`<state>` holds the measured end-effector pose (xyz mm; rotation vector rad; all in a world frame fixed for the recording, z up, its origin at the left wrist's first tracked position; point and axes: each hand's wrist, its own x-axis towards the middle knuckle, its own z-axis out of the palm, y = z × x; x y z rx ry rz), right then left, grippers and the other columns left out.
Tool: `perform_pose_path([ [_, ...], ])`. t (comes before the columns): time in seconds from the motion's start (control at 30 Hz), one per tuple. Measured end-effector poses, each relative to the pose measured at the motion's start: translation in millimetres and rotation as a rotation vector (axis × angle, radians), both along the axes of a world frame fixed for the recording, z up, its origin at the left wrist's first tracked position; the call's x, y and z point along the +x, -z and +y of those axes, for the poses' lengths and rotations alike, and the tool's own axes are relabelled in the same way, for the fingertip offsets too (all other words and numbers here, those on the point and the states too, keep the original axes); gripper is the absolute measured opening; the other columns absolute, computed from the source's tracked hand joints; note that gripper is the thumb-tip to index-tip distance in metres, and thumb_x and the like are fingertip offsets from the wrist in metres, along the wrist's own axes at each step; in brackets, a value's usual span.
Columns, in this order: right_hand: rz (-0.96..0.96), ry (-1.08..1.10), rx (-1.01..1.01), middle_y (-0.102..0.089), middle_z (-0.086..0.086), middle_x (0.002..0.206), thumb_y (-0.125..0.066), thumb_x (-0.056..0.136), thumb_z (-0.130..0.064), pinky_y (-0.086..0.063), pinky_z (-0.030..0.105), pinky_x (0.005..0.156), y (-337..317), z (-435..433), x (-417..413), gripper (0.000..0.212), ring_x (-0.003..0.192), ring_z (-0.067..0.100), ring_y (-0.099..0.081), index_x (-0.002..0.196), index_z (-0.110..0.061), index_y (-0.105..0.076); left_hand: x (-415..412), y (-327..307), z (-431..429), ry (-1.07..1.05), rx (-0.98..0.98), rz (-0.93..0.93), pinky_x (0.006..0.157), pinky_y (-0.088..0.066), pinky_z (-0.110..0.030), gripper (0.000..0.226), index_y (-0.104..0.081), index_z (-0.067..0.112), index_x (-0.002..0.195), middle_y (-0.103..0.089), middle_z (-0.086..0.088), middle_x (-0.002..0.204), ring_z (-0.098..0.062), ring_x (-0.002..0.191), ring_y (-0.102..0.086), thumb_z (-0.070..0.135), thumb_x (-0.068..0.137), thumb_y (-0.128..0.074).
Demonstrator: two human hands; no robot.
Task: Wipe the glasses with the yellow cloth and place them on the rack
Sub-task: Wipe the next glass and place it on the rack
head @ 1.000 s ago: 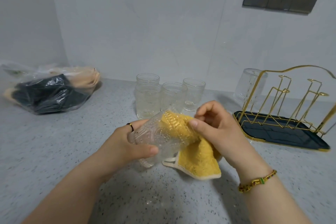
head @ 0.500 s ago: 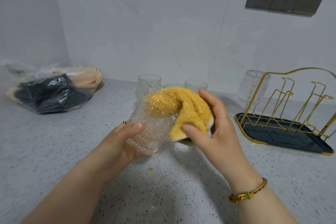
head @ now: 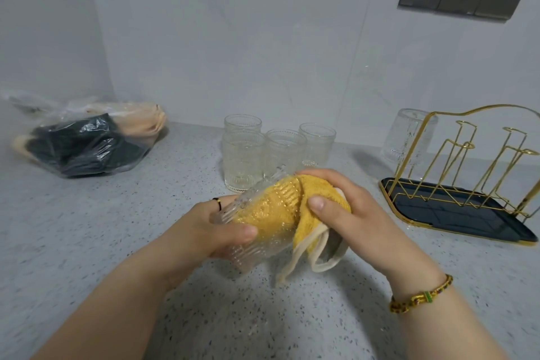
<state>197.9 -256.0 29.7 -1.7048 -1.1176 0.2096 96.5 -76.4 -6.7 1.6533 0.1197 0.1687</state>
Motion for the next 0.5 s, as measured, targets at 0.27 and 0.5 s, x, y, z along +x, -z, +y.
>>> perform_pose_path([
  [0.27, 0.038, 0.090, -0.074, -0.043, -0.033, 0.106, -0.081, 0.050, -0.042, -0.030, -0.007, 0.070, 3.5, 0.9, -1.7, 0.060, 0.087, -0.031, -0.039, 0.097, -0.054, -0.044, 3.3, 2.7, -6.2, 0.010, -0.043, 0.062, 0.066, -0.053, -0.032, 0.044, -0.068, 0.020, 0.086, -0.072, 0.003, 0.073, -0.014, 0.067, -0.068, 0.039, 0.047, -0.077],
  [0.5, 0.370, 0.205, 0.227, -0.054, 0.009, 0.126, -0.079, 0.040, -0.046, -0.044, 0.042, 0.098, 12.9, 12.8, -2.1, 0.071, 0.115, 0.028, -0.053, 0.105, -0.049, -0.051, 4.0, -0.1, -13.8, -0.079, -0.145, -0.190, 0.085, -0.053, -0.021, 0.083, -0.040, 0.059, 0.110, -0.045, 0.023, 0.127, 0.010, 0.108, -0.055, 0.033, 0.048, -0.088],
])
